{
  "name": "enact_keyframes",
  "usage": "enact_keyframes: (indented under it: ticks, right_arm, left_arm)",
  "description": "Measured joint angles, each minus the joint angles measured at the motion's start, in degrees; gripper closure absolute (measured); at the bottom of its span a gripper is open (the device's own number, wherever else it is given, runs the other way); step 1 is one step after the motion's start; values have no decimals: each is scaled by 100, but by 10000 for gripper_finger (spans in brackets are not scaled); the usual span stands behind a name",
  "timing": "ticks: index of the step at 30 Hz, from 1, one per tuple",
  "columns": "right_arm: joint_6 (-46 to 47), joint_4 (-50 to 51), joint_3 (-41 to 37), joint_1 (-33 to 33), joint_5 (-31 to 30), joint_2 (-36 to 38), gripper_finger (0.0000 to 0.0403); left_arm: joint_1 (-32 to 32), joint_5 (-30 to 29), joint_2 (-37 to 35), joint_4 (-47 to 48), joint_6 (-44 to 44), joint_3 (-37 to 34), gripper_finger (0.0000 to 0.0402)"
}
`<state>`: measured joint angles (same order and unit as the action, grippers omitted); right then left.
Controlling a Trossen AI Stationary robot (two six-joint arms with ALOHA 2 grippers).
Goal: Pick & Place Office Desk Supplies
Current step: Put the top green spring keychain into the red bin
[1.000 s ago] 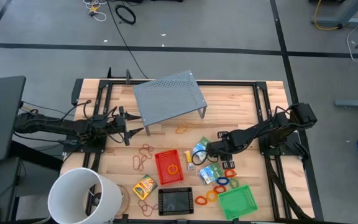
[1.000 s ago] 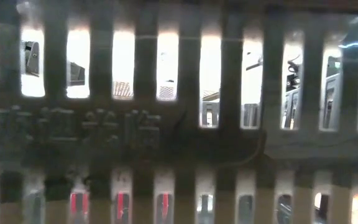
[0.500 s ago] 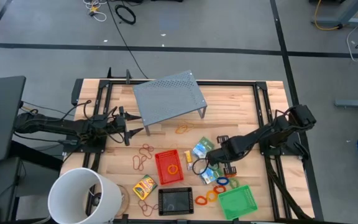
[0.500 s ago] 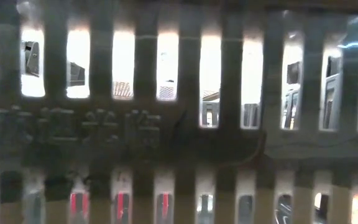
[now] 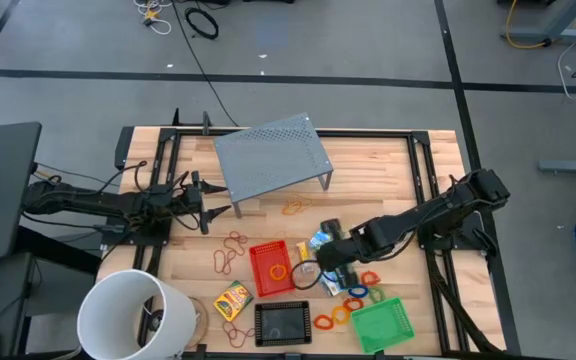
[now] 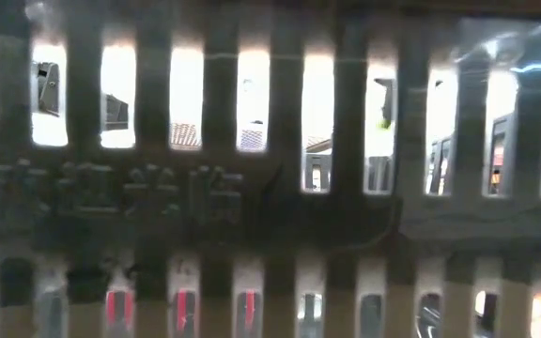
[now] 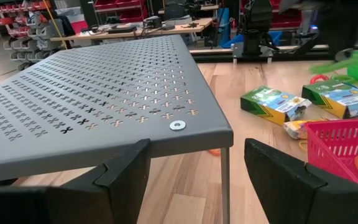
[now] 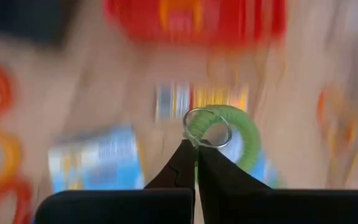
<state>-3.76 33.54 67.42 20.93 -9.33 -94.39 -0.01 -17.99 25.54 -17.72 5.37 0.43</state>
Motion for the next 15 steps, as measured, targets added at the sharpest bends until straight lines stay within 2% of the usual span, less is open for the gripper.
enact_keyframes:
  ticks: [5, 9, 15]
  right_arm:
    - [-840, -1701, -136, -301, 796, -24, 402]
    - [-1055, -3004, -314, -597, 1677, -186, 402]
    - [-1245, -4134, -326, -806, 2495, -888, 402]
  left_arm:
    - [0, 1, 0, -2, 0, 0, 140]
    - [0, 0, 0, -2, 0, 0, 140]
    - [0, -1, 1, 0, 2, 0, 140]
